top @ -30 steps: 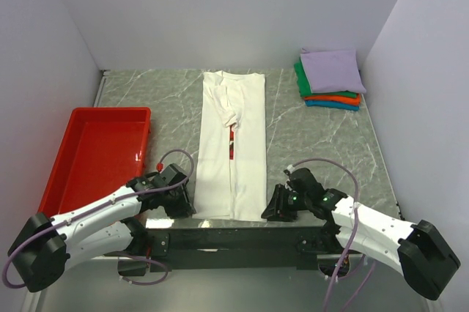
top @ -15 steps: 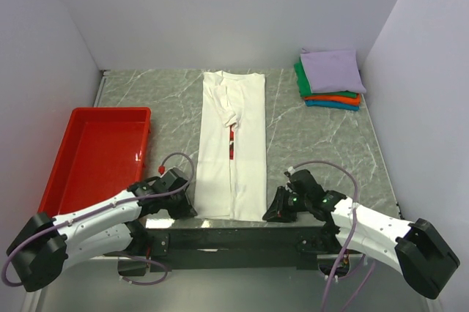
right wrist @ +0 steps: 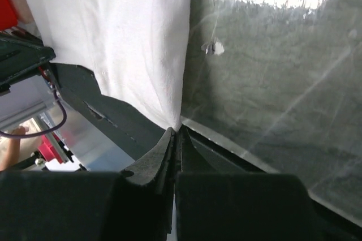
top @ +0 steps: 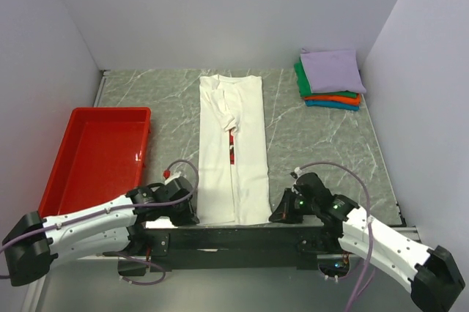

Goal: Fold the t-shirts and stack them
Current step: Fold the tshirt

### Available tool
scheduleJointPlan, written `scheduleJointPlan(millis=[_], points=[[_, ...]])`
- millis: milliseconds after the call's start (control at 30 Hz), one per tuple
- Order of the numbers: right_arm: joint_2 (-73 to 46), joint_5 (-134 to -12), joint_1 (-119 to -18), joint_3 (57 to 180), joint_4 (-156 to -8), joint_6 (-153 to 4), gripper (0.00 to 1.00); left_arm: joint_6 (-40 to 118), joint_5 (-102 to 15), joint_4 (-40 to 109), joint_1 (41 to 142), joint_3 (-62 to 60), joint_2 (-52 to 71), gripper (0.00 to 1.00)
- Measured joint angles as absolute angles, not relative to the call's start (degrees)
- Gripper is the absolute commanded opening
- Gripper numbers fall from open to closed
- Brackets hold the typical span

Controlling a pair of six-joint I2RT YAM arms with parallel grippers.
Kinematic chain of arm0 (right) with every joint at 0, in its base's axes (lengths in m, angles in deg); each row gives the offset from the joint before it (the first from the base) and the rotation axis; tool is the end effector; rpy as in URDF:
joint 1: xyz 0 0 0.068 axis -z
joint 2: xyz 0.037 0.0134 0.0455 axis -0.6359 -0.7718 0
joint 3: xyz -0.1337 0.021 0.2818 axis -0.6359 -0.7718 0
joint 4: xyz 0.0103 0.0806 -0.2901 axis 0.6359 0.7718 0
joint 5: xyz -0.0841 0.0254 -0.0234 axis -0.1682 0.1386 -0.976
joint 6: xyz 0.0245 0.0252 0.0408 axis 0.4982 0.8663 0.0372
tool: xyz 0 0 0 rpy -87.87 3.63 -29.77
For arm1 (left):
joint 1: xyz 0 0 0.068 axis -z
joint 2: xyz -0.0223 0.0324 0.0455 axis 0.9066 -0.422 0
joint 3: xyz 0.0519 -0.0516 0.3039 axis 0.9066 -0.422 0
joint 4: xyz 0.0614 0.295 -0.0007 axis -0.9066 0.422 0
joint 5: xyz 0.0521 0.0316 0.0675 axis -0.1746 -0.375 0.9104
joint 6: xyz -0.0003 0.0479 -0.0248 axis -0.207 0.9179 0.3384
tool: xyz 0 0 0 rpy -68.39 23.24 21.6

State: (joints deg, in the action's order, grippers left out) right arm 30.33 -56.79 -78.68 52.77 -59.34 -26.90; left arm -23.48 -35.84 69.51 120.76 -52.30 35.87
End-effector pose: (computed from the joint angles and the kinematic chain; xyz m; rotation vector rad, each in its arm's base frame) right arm 0.0906 0.0920 0.1382 0.1566 2.7410 1.1114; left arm 0.0870 -0.1286 0.1652 -0.4519 2.8311 -0.6669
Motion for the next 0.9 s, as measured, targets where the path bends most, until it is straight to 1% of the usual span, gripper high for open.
scheduleJointPlan(millis=[167,333,433,633,900], points=[[35.2,-57.7,-78.7,53.9,-52.6,-28.2,0.00,-25.6,-32.9,73.2,126.8,-48.4,35.5,0.01],[33.3,-59.8,-78.7,60.9,-48.1,-30.8,0.00,-24.6,-28.8,76.2,127.3,-42.4,33.2,0.00],[27.2,-61.9,-78.7,67.9,-48.0,-33.5,0.00,-21.8,-26.5,76.9,125.0,-37.5,29.9,0.00],[14.1,-65.7,-76.8,78.7,-50.1,-38.0,0.00,-15.5,-24.3,74.1,114.8,-31.7,24.0,0.00],[-2.9,-67.4,-70.6,84.5,-59.1,-40.4,0.00,-11.6,-24.3,67.8,104.4,-28.5,13.6,0.00]])
